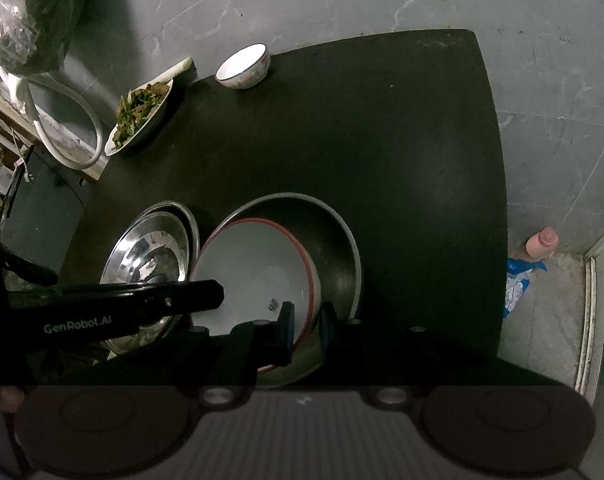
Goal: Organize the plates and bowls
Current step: 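Lower the white bowl into the steel bowl and open both tools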
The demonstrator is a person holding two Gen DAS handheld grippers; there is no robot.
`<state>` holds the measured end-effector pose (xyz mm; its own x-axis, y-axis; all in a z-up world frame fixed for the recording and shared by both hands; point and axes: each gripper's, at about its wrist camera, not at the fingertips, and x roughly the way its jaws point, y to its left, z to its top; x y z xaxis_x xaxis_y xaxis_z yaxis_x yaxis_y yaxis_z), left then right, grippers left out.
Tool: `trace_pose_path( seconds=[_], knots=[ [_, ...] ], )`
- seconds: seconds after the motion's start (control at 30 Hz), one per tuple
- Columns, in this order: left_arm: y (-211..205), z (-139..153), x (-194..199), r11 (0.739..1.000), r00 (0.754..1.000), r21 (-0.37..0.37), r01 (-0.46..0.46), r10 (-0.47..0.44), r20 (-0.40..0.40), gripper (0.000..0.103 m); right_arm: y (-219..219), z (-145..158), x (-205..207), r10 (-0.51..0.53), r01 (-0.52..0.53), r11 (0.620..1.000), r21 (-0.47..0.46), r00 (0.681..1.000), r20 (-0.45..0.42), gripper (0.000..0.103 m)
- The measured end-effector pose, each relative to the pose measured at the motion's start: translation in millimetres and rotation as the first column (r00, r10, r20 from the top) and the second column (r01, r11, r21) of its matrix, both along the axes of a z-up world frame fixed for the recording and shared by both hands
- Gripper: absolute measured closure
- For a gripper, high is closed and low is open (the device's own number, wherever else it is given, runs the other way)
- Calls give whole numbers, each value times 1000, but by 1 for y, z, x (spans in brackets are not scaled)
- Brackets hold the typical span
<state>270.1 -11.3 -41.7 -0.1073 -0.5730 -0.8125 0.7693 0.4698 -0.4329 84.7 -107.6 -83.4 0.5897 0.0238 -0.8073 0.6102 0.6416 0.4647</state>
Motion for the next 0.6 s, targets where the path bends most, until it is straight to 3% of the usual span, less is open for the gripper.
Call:
trace_pose_path(
  seconds=[0.6],
  knots=[
    [-3, -4, 4, 1000, 1000, 8, -10, 10, -6, 95, 0, -1, 7, 12, -12, 1000, -8, 1000, -17, 89]
  ],
)
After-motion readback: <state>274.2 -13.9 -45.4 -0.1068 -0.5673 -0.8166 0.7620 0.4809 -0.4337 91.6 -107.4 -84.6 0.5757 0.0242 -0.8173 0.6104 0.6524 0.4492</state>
